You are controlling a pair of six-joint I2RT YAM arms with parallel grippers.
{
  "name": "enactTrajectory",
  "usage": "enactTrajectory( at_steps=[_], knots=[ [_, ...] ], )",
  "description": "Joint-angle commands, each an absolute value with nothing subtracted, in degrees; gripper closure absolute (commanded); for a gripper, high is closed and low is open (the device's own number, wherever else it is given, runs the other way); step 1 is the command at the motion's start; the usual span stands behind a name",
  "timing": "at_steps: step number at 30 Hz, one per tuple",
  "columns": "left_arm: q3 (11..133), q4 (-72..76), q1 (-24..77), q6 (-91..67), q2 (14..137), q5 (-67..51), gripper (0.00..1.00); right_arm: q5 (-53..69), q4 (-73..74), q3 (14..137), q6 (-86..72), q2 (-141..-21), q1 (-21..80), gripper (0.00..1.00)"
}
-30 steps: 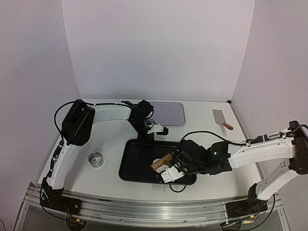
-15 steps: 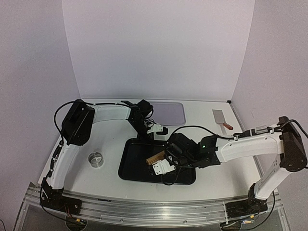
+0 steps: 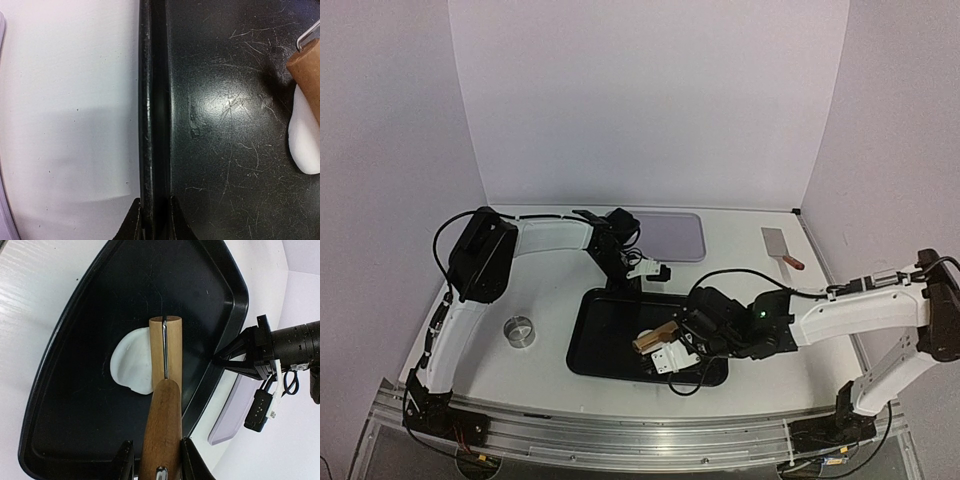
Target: Roll out the dumpling wrappers from the dough
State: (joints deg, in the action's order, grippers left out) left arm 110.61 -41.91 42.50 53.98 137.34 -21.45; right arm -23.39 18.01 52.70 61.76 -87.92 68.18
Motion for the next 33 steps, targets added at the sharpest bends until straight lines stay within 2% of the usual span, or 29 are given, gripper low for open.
enactTrajectory(
  at_steps=[1, 4, 14, 23, 29, 33],
  knots=[
    [109.7, -42.1, 43.1, 58.2, 141.5, -16.2, 1.00, -16.9, 30.8, 53.5, 63.3, -97.5, 68.0, 1.00],
    [109.8, -42.2, 43.1, 58.3, 141.4, -16.2, 1.00, -16.8, 30.4, 55.3, 62.5, -98.7, 68.0, 1.00],
    [110.0, -42.0, 42.5, 58.2, 141.5, -15.5, 1.00, -18.2, 39.7, 45.1, 59.4, -87.0, 70.9, 1.00],
    [109.1, -42.0, 42.5, 58.1, 140.7, -15.8, 1.00, -19.0, 31.7, 53.2, 62.8, -97.9, 69.7, 1.00],
    [109.3, -41.8, 42.9, 58.3, 140.8, -15.9, 1.00, -18.8, 31.4, 55.9, 58.0, -97.7, 69.4, 1.00],
    [109.4, -41.9, 42.8, 58.2, 140.7, -16.1, 1.00, -19.0, 33.8, 52.2, 55.1, -94.8, 69.5, 1.00]
  ],
)
